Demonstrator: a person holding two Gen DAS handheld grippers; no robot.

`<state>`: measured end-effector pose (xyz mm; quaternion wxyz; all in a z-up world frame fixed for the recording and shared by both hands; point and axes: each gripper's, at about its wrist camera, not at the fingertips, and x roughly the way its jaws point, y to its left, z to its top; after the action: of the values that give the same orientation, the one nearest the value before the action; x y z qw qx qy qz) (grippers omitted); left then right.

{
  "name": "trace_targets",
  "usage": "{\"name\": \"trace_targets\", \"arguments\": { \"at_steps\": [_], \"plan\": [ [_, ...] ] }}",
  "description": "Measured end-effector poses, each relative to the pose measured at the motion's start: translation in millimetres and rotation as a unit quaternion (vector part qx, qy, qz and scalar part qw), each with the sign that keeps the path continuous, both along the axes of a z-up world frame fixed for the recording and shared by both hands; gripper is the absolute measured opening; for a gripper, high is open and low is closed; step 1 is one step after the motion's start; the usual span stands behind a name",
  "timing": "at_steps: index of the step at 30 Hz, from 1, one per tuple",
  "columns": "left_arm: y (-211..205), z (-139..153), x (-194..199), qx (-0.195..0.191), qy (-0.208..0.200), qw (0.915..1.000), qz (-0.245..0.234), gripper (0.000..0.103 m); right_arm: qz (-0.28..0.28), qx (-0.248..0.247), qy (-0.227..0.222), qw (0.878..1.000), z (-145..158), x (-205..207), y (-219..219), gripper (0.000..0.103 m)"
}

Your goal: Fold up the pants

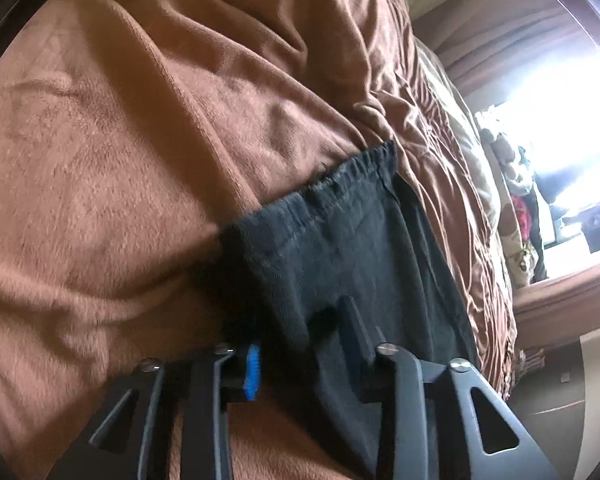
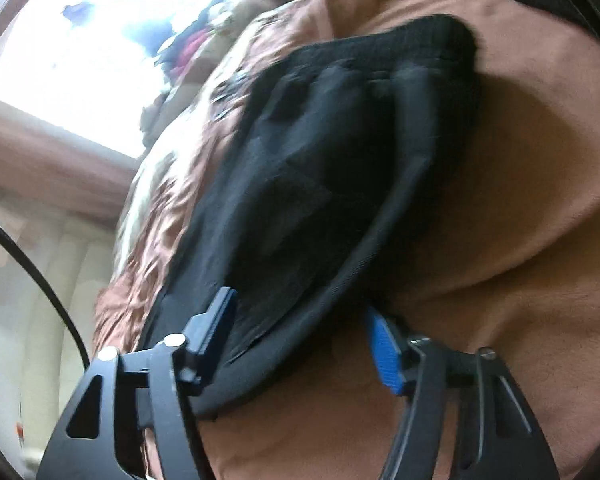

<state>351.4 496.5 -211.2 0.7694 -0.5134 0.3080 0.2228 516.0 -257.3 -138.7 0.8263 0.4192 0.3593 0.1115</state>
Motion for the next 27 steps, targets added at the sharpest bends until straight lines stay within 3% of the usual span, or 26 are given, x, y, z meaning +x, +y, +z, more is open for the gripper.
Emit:
{"name": "trace_targets", "arguments": {
  "at_steps": [3,7,10,14,15,18,27],
  "plan": [
    [5.2,-1.9,0.8,-0.001,-0.004,1.0000,0.001,0.025,-0.036,0.011,-0.003,0.999,-6.6,-4.6,-20.3,0.059],
    [7.7,-5.0,2.8,-0.001,-0.015,0.9999,0.007,0.024,-0.037,0.023,-0.011,0.999,-11.2,6.4,-30.1,0.059],
    [9.8,-4.7,3.5,0.004,-0.016,0.9998,0.011,0.008,-0.048,0.024,-0.017,0.998,-11.6,17.9,-39.6,0.058],
    [7.0,9.9,5.6,0.028,-0.016,0.9994,0.016,0.005,-0.058,0.007,-0.003,0.998,-15.8,36.2,-42.5,0.034],
    [6.9,16.2,5.2,0.031,-0.020,0.9992,0.016,0.005,-0.054,0.003,-0.002,0.999,-12.7,40.1,-38.7,0.025],
    [7.9,39.6,6.6,0.042,-0.035,0.9985,0.007,0.004,-0.042,-0.023,-0.011,0.999,5.0,47.9,-34.1,0.014],
    [6.6,109.9,3.9,0.060,-0.084,0.9946,-0.007,0.004,-0.010,-0.036,-0.077,0.996,72.9,20.1,-24.6,0.009]
  ]
}}
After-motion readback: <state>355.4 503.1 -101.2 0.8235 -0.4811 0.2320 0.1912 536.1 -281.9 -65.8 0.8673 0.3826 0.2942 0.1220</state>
